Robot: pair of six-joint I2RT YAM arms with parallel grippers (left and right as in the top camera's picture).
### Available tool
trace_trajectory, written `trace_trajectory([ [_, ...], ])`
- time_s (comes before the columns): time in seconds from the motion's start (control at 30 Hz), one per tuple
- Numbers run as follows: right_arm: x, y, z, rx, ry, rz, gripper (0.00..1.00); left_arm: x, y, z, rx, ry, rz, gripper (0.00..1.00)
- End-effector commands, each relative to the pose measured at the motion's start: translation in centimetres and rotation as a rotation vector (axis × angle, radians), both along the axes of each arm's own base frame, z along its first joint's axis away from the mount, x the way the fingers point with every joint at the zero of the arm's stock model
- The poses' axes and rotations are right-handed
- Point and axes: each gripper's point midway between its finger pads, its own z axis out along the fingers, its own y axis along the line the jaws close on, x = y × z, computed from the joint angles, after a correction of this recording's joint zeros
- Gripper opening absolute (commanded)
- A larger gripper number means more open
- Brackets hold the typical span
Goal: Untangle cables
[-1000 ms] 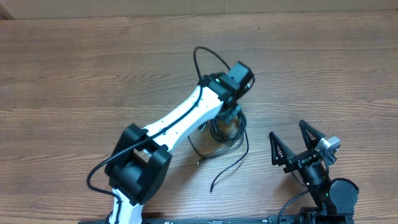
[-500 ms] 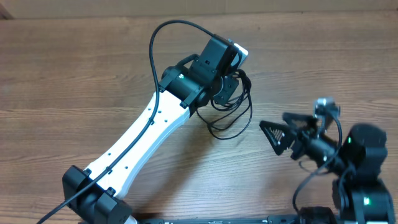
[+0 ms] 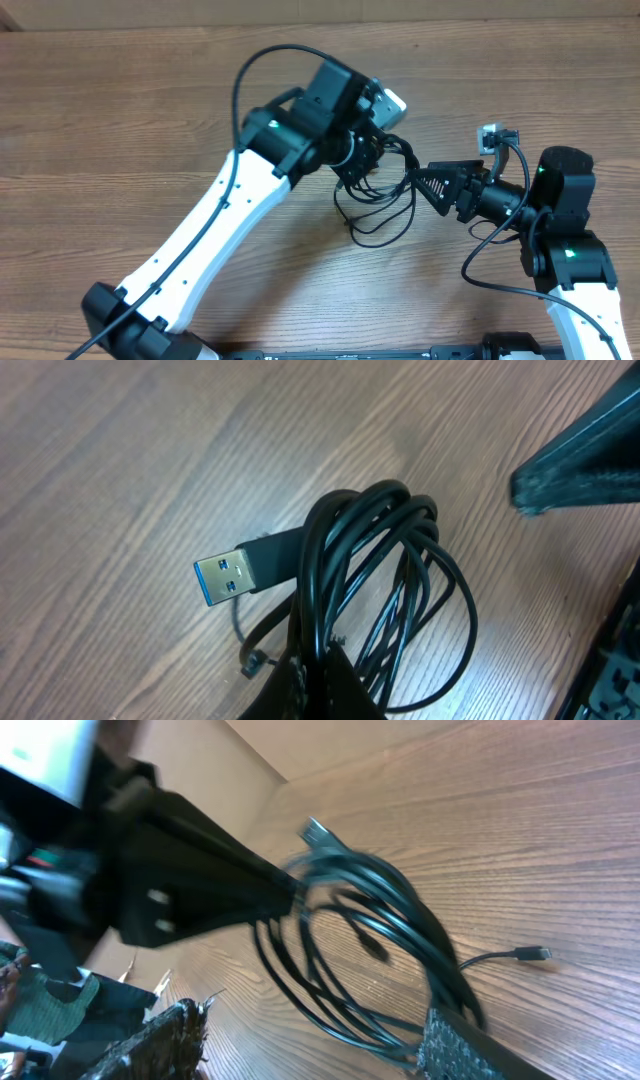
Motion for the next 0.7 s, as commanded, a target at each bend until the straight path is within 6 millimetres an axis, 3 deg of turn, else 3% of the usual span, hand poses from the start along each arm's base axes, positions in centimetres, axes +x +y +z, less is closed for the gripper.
trace_trajectory([
  [0.0,0.2,0.1,0.9,-0.012,-0.042,0.012,0.7,0.1,0.6,3.6,-0.104,-0.043,-0.024,0.04],
  [0.03,0.2,0.1,0.9,-0.015,-0.045,0.014,0.76,0.1,0.7,3.8,-0.128,-0.027,-0.02,0.04],
  [0.13,0.3,-0.2,0.2,-0.083,-0.087,0.016,0.81,-0.8,-0.1,4.7,-0.227,0.037,-0.075,0.04],
  [0.3,1.7,-1.4,-1.3,-0.159,-0.076,-0.055,0.88,-1.6,-0.8,4.8,-0.25,0.068,-0.084,0.04],
  [0.47,1.9,-1.0,-2.3,-0.168,-0.074,-0.005,0.66,-2.0,-1.2,5.1,-0.282,0.099,-0.089,0.04],
  [0.57,1.4,-0.5,-1.9,-0.164,-0.112,0.043,0.43,-2.0,-1.2,5.1,-0.284,0.106,-0.082,0.04],
  [0.67,1.0,-0.1,-1.6,-0.156,-0.14,0.085,0.42,-2.1,-1.4,5.2,-0.292,0.113,-0.072,0.04],
])
